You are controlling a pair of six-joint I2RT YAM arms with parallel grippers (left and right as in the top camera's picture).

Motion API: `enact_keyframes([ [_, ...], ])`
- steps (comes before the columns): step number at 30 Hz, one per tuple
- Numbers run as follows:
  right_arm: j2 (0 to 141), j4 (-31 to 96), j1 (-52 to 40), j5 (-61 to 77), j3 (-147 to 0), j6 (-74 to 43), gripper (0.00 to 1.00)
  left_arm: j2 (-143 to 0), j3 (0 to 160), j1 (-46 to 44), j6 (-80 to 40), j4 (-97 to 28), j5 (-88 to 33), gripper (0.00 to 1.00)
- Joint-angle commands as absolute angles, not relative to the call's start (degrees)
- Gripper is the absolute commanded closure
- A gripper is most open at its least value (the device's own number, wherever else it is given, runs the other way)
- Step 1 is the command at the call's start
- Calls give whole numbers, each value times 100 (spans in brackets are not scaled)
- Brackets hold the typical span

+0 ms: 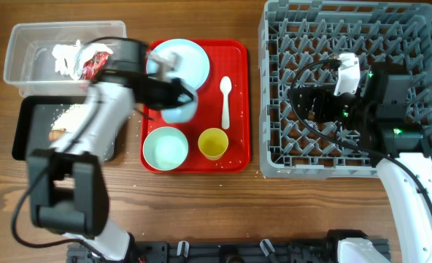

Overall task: Sort waste into correct bins and load items into the dishwasher rack
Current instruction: 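Set the empty bowl back on the red tray with the left gripper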

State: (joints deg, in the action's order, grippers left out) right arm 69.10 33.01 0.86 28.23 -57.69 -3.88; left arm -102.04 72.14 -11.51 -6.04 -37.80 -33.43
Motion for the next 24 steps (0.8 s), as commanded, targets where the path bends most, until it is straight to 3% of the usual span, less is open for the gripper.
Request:
enact_keyframes([
  [1, 7168, 3350, 82, 2788, -5861, -460, 0, -10232, 7238, -2255, -803, -3769, -115, 96],
  [4, 7354, 3369, 82, 2792, -5861, -469, 0, -10543, 7238, -2740, -801, -3771, 718, 96],
  [10, 7452, 3369, 82, 2788, -5861, -456, 0, -10954, 7234, -2764, -799, -3852, 716, 92],
  [13, 7452, 3369, 82, 2790, -5861, -456, 0, -10947, 7258, -2762, -803, -3809, 716, 55],
  [14, 7452, 3367, 82, 2790, -5861, -454, 0, -10910, 7413, -2762, -854, -3900, 714, 50],
  [20, 7452, 3441, 82, 2790, -5861, -460, 0, -10567, 8945, -2764, -1214, -5205, -156, 45],
  [24, 7452, 3448, 82, 2790, -5861, -462, 0, -10516, 8903, -2764, -1752, -6010, -532, 47],
])
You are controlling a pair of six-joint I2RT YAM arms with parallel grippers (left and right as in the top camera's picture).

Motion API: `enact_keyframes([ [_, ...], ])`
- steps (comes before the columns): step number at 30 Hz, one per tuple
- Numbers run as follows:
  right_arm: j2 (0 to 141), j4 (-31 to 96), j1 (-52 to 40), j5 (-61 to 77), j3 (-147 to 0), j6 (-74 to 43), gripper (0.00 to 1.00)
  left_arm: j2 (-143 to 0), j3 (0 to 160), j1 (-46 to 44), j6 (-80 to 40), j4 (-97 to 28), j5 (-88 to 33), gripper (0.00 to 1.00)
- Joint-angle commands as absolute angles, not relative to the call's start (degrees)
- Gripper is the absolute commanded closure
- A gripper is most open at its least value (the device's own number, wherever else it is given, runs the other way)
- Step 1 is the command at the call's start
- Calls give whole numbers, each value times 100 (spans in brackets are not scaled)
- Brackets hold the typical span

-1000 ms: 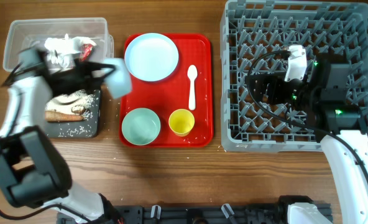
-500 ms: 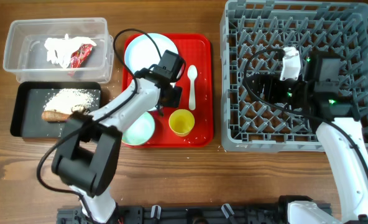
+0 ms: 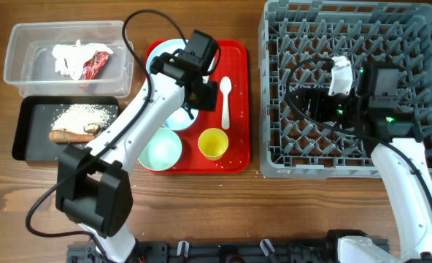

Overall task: Sort waste into correct bins and load items into the dishwasher rack
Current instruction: 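Set the empty bowl back on the red tray with the left gripper, then lift the yellow cup with the left gripper toward the right gripper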

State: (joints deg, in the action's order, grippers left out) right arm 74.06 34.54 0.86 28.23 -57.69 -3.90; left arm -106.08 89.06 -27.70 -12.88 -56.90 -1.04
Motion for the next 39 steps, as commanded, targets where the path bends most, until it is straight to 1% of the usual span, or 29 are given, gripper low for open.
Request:
enact_keyframes([
  [1, 7452, 3433, 82, 2790, -5861, -467, 0, -10516, 8827, -2764, -1857, -6233, -600, 47],
  [4, 7452, 3457, 82, 2790, -5861, -464, 0, -10516, 8462, -2764, -1870, -6344, -738, 48],
  [7, 7452, 3459, 82, 2790, -5861, -464, 0, -10516, 7887, -2818, -1922, -5964, -967, 49],
  [10, 7452, 3463, 82, 2790, -5861, -467, 0, -10516, 7572, -2910, -2047, -5675, -982, 56],
  [12, 7452, 3461, 82, 2790, -5861, -467, 0, -10516, 7507, -2936, -2067, -5596, -980, 66],
  [13, 7452, 3461, 82, 2790, -5861, -467, 0, -10516, 7502, -2936, -2069, -5583, -980, 75],
  [14, 7452, 3461, 82, 2790, -5861, -467, 0, -10516, 7502, -2936, -2093, -5546, -980, 88],
  [15, 7452, 3461, 82, 2790, -5861, -467, 0, -10516, 7505, -2936, -2154, -5505, -982, 96],
  [18, 7452, 3409, 82, 3162, -5861, -464, 0, -10492, 7653, -2891, -2145, -5465, -1251, 96],
  [20, 7443, 3177, 82, 4097, -5861, -458, 0, -10444, 7863, -2711, -1951, -5430, -1942, 96],
  [21, 7441, 2987, 82, 4576, -5861, -462, 0, -10414, 7983, -2558, -1763, -5391, -2445, 96],
  [23, 7441, 2552, 82, 5406, -5861, -471, 0, -10304, 8130, -2018, -1315, -5041, -4246, 96],
  [27, 7450, 2270, 19, 5861, -5861, -447, 0, -10289, 8130, -1168, -1234, -4554, -6525, 96],
  [29, 7489, 2169, -128, 5881, -5861, -445, 0, -10289, 8130, -930, -1238, -4390, -7332, 96],
  [32, 7708, 1487, -537, 6462, -5861, -456, 0, -10289, 8130, -840, -1238, -4276, -8147, 96],
  [36, 8016, 751, -926, 6571, -5861, -657, 1, -10289, 8130, -851, -1240, -4285, -8661, 96],
  [39, 8197, 169, -1135, 6567, -5861, -770, 4, -10289, 8130, -854, -1240, -4416, -8768, 96],
])
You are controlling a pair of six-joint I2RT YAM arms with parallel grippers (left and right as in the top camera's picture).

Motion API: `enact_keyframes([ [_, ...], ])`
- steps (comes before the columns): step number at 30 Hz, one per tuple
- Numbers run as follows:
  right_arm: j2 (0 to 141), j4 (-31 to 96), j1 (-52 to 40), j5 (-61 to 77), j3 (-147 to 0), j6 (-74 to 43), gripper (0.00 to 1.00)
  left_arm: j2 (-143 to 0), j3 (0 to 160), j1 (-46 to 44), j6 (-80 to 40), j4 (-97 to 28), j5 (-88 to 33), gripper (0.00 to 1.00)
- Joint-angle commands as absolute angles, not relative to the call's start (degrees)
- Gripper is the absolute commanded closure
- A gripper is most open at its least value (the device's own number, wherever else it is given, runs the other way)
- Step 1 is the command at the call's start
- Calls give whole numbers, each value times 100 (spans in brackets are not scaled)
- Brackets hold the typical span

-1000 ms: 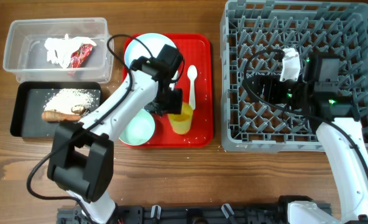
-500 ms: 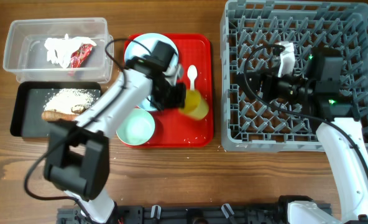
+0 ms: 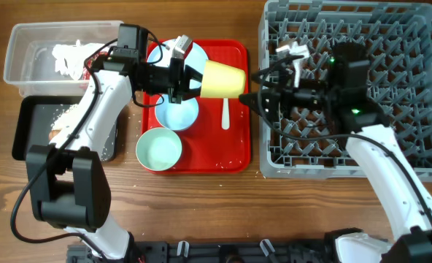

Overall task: Sort waste into correct bins and load items into the dishwasher rack
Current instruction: 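Lift the yellow cup with the left gripper toward the right gripper, then take the yellow cup with the right gripper and place it in the rack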

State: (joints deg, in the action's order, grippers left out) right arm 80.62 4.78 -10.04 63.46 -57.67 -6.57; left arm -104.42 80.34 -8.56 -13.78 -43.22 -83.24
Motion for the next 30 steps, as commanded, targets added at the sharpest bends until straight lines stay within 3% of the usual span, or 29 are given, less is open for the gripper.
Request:
enact_keyframes([
  [1, 8241, 14, -1175, 6567, -5861, -790, 4, -10289, 8130, -867, -1240, -4460, -8779, 96],
  [4, 8307, -659, -1186, 6641, -5861, -1083, 9, -10289, 8130, -1085, -1262, -4458, -8871, 96],
  [7, 8307, -749, -1186, 6696, -5861, -1140, 19, -10289, 8130, -1114, -1262, -4456, -8871, 96],
  [11, 8307, -777, -1380, 6694, -5861, -1131, 24, -10289, 8130, -1114, -1260, -4449, -8868, 96],
  [15, 8307, -821, -1505, 6646, -5861, -1140, 43, -10289, 8130, -1114, -1256, -4449, -8868, 96],
  [18, 8307, -829, -1448, 6563, -5861, -1205, 51, -10289, 8130, -1114, -1236, -4451, -8866, 95],
  [23, 8305, -609, -808, 6499, -5861, -1197, 53, -10289, 8130, -1114, -1238, -4453, -8711, 77],
  [27, 8305, 141, 189, 6139, -5861, -1048, 53, -10289, 8130, -1114, -1238, -4453, -8329, 73],
  [30, 8232, 694, 635, 5465, -5863, -1066, 50, -10289, 8130, -1116, -1238, -4453, -7363, 69],
])
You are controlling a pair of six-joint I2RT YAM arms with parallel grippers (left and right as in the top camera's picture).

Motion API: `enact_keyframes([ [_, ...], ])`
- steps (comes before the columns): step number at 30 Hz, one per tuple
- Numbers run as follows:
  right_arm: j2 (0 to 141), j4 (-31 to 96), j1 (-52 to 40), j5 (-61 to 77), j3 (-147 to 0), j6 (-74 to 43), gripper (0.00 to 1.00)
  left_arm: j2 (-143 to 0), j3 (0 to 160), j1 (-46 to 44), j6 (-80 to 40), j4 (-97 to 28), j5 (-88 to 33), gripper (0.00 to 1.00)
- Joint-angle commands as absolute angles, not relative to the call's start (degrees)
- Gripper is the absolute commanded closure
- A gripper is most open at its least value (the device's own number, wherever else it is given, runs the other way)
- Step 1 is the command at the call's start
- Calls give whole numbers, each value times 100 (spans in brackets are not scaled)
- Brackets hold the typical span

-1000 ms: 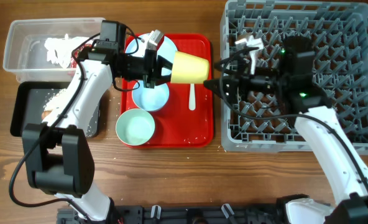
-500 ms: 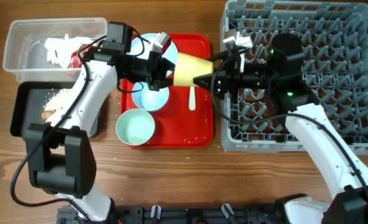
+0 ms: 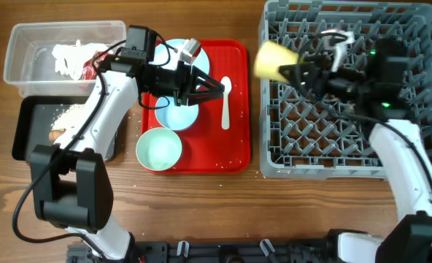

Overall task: Sort waste into correct bins and load items into the dishwasher rack
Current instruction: 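Take the yellow cup with the right gripper and place it in the rack, then grasp a light-blue bowl with the right gripper and lift it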

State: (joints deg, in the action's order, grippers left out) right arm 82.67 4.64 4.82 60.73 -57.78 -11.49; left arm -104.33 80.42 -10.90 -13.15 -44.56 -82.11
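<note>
My right gripper (image 3: 298, 71) is shut on the yellow cup (image 3: 272, 61), which lies on its side in the air over the left edge of the grey dishwasher rack (image 3: 347, 169). Over the red tray (image 3: 230, 146), my left gripper (image 3: 214, 85) is open and holds nothing, pointing right toward the white spoon (image 3: 226, 102). On the tray lie a pale plate (image 3: 165, 55), a small bowl (image 3: 179, 115) partly under the left arm, and a larger pale green bowl (image 3: 160, 148).
A clear plastic bin (image 3: 26, 62) with crumpled paper and a red wrapper stands at the far left. Below it a black tray (image 3: 22, 128) holds rice and food scraps. The rack's upright tines fill the right side.
The yellow cup has passed from my left gripper to my right one. The right gripper has moved back right with it to the rack's left edge. The left gripper has opened.
First the yellow cup stood on the tray while my left gripper hovered by the small bowl. Then that gripper was beside the spoon above the cup. Later it held the cup raised, with the right gripper reaching in. Now the right gripper holds the cup at the rack.
</note>
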Motion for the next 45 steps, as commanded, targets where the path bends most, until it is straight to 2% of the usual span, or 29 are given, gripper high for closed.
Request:
enact_keyframes([
  [1, 8099, 1000, 633, 4969, -5874, -1068, 50, -10289, 8130, -1116, -1240, -4456, -6460, 68],
  [5, 7575, 2724, 327, 3015, -6351, -1044, 51, -10289, 8130, -1116, -1240, -4458, -4731, 68],
  [10, 7478, 5245, -504, 1048, -7247, -1256, 53, -10289, 8130, -1116, -1240, -4475, -3310, 67],
  [16, 8097, 6851, -1033, 703, -7203, -1518, 52, -10309, 8128, -1116, -1240, -4482, -2211, 62],
  [24, 9292, 6873, -1048, 707, -7150, -1516, 50, -10318, 8128, -1114, -1238, -4482, -2108, 62],
  [25, 9347, 6842, -1072, 709, -7150, -1516, 47, -10318, 8128, -1114, -1238, -4482, -2110, 62],
  [27, 9367, 6792, -1125, 707, -7150, -1498, 32, -10318, 8128, -1114, -1238, -4482, -2108, 62],
  [29, 9362, 6757, -1125, 709, -7168, -1503, 22, -10318, 8128, -1114, -1238, -4480, -2108, 61],
  [37, 9019, 6987, -1133, 1184, -8433, -1343, 21, -10318, 8130, -1100, -1240, -4477, -1938, 58],
  [40, 8980, 6095, -1455, 1828, -8624, -1385, 25, -10186, 8147, -888, -1243, -4556, -1855, 58],
  [42, 9144, 5190, -2018, 1726, -8580, -1850, 25, -9819, 8276, -491, -1240, -4890, -1409, 57],
  [43, 9284, 4877, -2226, 1503, -8580, -2145, 25, -9636, 8296, -311, -1240, -4963, -1275, 54],
  [45, 9679, 4322, -2545, 1444, -8580, -2440, 26, -9177, 8296, 158, -1240, -5065, -1096, 40],
])
